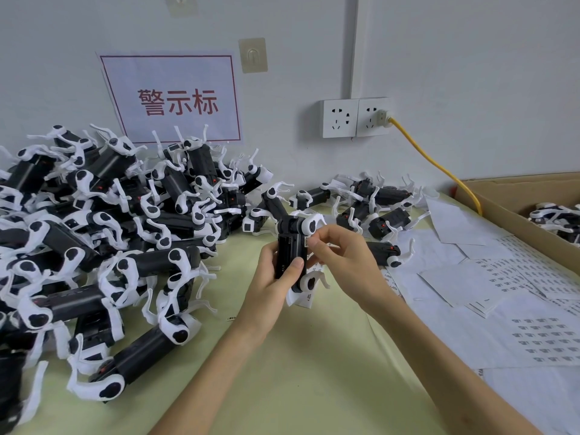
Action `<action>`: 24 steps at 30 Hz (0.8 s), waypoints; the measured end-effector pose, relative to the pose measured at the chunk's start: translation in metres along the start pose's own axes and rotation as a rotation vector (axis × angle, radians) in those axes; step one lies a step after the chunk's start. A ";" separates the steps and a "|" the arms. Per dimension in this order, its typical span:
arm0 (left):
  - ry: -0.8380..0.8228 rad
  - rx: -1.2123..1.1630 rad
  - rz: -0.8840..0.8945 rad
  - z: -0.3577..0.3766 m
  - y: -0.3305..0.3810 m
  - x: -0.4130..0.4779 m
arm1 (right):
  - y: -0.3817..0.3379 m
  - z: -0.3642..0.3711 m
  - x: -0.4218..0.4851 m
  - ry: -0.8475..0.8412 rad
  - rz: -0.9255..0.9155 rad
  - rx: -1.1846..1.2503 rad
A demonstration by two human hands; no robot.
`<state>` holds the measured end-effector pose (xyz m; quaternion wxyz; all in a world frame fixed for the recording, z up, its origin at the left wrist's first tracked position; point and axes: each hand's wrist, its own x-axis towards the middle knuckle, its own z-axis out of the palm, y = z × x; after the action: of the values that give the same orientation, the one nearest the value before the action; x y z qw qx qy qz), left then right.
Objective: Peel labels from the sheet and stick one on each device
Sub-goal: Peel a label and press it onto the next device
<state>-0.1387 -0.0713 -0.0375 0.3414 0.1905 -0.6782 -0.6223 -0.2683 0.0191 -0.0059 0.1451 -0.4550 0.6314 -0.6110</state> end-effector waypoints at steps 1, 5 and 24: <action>0.000 0.008 0.005 0.000 0.000 0.000 | 0.000 0.000 0.000 0.004 0.001 -0.002; -0.007 0.049 0.023 0.000 0.001 -0.001 | 0.001 0.002 -0.001 0.028 0.003 -0.006; 0.003 0.155 0.099 0.003 0.003 -0.005 | 0.005 0.009 -0.004 0.099 0.025 -0.013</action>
<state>-0.1368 -0.0648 -0.0355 0.3570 0.1833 -0.7324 -0.5501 -0.2615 0.0157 -0.0138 0.1180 -0.4172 0.6475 -0.6267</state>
